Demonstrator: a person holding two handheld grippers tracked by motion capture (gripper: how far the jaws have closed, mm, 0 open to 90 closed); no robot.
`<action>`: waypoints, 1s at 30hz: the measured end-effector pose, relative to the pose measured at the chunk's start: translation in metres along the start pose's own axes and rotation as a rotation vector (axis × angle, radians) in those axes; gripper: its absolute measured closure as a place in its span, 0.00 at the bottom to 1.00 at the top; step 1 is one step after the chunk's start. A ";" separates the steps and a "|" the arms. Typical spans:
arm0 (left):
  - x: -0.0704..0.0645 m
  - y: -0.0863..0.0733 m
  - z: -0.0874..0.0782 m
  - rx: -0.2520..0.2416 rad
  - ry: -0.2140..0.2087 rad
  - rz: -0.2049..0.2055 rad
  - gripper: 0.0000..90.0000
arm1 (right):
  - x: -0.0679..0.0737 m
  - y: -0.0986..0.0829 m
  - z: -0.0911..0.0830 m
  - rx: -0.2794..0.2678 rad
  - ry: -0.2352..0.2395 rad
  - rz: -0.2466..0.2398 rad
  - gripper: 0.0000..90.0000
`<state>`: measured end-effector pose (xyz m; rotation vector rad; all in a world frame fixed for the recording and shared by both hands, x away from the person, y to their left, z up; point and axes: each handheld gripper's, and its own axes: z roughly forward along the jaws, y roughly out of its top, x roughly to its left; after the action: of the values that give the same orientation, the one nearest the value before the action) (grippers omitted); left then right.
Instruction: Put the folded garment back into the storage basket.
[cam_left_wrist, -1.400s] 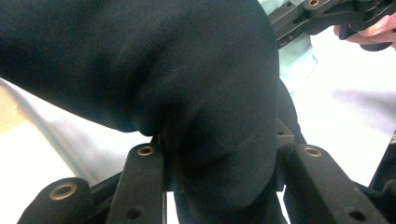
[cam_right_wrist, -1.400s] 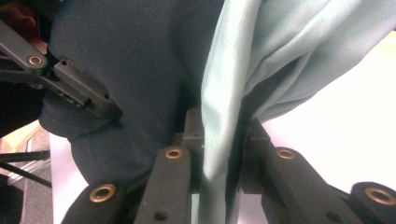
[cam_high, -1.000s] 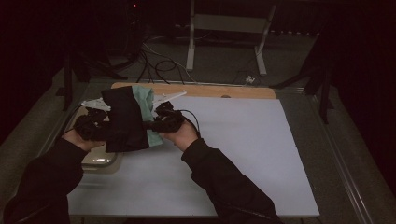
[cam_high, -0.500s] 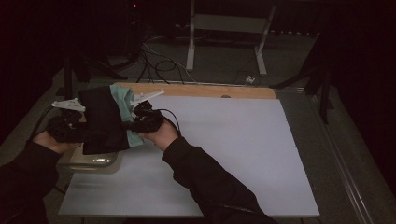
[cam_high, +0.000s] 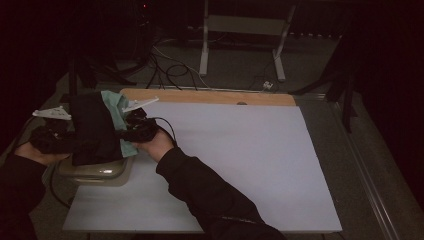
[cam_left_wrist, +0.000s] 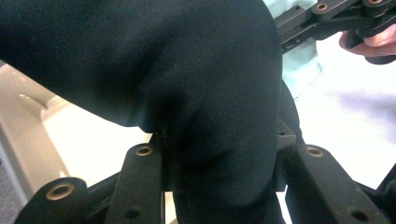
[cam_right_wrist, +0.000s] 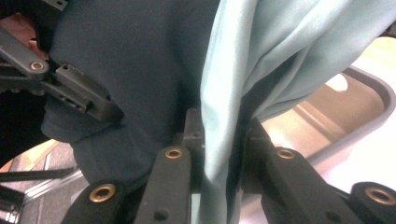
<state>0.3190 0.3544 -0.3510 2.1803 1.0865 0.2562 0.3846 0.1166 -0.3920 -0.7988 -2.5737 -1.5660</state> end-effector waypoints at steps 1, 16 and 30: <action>0.002 -0.001 -0.001 -0.002 -0.001 -0.006 0.68 | 0.001 0.000 0.002 -0.005 -0.003 0.004 0.86; 0.029 -0.014 -0.006 0.018 0.010 0.067 0.68 | 0.017 -0.001 0.033 -0.036 -0.056 0.029 0.86; 0.043 -0.028 0.020 0.044 0.022 0.114 0.67 | 0.008 -0.020 0.059 -0.009 -0.105 0.057 0.86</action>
<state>0.3378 0.3896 -0.3898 2.2868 0.9893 0.3109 0.3827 0.1614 -0.4355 -0.9717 -2.5905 -1.5615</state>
